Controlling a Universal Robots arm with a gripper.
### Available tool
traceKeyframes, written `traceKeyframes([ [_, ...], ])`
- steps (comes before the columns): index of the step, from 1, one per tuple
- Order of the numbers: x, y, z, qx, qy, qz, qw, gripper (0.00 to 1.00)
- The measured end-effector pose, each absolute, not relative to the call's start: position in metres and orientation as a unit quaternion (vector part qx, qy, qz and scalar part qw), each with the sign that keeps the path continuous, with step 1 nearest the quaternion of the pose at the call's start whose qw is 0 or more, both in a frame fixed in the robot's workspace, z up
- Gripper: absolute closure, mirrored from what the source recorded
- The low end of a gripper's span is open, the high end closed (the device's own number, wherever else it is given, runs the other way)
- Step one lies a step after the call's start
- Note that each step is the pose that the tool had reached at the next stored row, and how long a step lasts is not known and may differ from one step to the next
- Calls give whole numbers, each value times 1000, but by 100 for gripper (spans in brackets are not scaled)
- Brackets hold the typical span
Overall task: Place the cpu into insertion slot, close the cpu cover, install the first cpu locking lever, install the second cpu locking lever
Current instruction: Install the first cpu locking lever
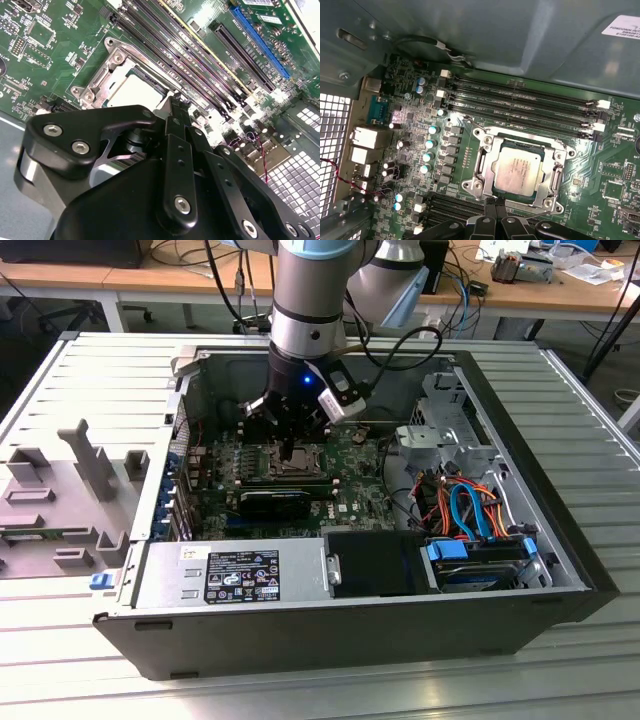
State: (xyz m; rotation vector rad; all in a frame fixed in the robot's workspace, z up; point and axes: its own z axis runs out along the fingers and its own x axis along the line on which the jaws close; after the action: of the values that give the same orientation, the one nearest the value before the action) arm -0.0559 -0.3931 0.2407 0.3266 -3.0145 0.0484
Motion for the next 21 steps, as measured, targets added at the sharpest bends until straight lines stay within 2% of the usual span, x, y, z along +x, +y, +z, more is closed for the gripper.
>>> traceKeyframes([
  [21, -56, -393, 241, 114, -992, 16, 54, 89],
])
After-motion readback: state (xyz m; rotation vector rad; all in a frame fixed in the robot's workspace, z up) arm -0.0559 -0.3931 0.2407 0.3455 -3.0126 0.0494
